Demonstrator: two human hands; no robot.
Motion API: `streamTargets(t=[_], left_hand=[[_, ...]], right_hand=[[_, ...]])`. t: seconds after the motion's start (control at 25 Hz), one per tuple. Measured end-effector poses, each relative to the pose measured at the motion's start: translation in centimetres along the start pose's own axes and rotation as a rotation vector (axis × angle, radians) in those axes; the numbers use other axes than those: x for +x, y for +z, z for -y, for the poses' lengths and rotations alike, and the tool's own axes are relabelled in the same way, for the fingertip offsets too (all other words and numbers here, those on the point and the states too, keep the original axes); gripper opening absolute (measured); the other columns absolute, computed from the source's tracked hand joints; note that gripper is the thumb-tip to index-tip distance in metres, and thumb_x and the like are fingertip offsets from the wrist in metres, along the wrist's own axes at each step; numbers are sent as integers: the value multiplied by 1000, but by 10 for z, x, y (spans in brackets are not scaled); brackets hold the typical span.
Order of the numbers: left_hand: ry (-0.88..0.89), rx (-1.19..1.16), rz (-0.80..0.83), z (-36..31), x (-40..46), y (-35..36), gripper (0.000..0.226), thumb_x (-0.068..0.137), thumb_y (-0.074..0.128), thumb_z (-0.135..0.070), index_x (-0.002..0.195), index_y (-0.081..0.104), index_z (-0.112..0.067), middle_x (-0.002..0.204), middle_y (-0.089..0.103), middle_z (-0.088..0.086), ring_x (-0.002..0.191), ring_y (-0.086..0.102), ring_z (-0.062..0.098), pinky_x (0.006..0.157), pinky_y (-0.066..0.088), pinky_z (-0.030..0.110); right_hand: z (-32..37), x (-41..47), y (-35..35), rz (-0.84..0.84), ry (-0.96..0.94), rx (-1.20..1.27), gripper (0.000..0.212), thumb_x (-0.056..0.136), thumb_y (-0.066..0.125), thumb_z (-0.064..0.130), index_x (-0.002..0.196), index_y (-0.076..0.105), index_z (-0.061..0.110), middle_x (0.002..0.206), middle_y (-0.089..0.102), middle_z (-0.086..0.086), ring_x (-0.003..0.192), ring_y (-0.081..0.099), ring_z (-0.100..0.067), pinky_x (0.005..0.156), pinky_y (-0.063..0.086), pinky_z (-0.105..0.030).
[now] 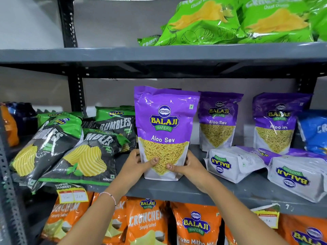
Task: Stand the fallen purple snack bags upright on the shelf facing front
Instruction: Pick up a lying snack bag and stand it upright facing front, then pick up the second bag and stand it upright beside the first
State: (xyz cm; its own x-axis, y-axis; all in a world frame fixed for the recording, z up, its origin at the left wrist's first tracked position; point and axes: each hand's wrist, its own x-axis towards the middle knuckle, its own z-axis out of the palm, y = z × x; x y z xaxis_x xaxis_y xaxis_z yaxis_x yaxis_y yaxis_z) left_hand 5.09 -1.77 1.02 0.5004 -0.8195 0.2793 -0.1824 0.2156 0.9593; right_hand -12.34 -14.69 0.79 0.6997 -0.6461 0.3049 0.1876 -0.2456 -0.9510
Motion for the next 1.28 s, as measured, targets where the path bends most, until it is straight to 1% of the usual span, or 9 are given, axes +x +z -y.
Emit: streamTargets(t=[0.28, 0.52, 0.6, 0.68, 0.8, 0.88, 0.96, 1.12, 1.28], left_hand=[[-24, 33, 21, -2, -21, -10, 63, 61, 85, -42, 113, 55, -24, 112, 78, 3, 109, 72, 19, 101, 53, 43], [-3, 29, -15, -6, -32, -11, 102, 36, 92, -64, 122, 53, -23, 121, 74, 3, 114, 69, 17, 102, 52, 43], [200, 98, -233, 1, -47, 1, 98, 50, 94, -48, 131, 49, -18, 135, 63, 5, 126, 60, 19, 108, 46, 44], [556, 146, -367, 3, -68, 25, 60, 77, 83, -14, 130, 55, -17, 134, 62, 1, 127, 57, 13, 111, 43, 34], [872, 271, -77, -11, -77, 99, 50, 76, 76, -15, 117, 60, -38, 125, 68, -16, 115, 64, -1, 97, 46, 11], [718, 242, 9, -28, -66, 158, 41, 78, 72, -27, 116, 60, -37, 127, 67, -14, 119, 61, 1, 95, 44, 9], [367, 177, -14, -40, -43, 199, 44, 83, 71, -34, 124, 55, -29, 130, 60, -9, 126, 55, 13, 99, 41, 15], [-248, -39, 156, -17, 48, 217, 88, 50, 71, -66, 118, 70, -10, 104, 78, 6, 104, 71, 30, 98, 54, 41], [-196, -77, 183, -26, 22, 215, 35, 74, 80, -32, 95, 78, -4, 80, 81, 9, 70, 77, 20, 59, 54, 22]], right_hand=[[6, -27, 13, -23, 32, -46, 73, 70, 89, 17, 132, 52, 22, 125, 73, 5, 115, 69, -8, 91, 57, -25], [13, -39, 21, -17, 48, -81, 67, 72, 88, 21, 130, 53, 22, 122, 74, 5, 115, 68, -11, 91, 56, -24], [17, -60, 17, -221, 5, -9, 53, 78, 83, 15, 124, 58, 14, 109, 75, 3, 103, 70, -9, 85, 56, -22], [17, -92, -2, -586, -106, 129, 22, 84, 74, 4, 106, 69, 7, 82, 77, 9, 82, 69, -8, 77, 55, -28], [32, -122, -58, -1055, -229, 412, 16, 86, 64, -8, 87, 66, 8, 75, 75, 7, 73, 67, -3, 77, 54, -34], [35, -116, -92, -1054, -90, 511, 14, 81, 70, 1, 88, 60, 9, 111, 69, -16, 105, 67, -15, 102, 45, -43], [41, -106, -109, -944, 79, 535, 13, 81, 70, 9, 89, 60, 8, 130, 58, -21, 133, 50, -35, 113, 34, -48], [34, -93, -122, -842, 96, 496, 14, 86, 67, 2, 99, 68, 5, 116, 69, -16, 91, 64, -26, 92, 49, -43], [17, -83, -126, -785, 28, 515, 61, 61, 87, 19, 117, 70, 1, 109, 78, -15, 100, 74, -33, 96, 55, -50]])
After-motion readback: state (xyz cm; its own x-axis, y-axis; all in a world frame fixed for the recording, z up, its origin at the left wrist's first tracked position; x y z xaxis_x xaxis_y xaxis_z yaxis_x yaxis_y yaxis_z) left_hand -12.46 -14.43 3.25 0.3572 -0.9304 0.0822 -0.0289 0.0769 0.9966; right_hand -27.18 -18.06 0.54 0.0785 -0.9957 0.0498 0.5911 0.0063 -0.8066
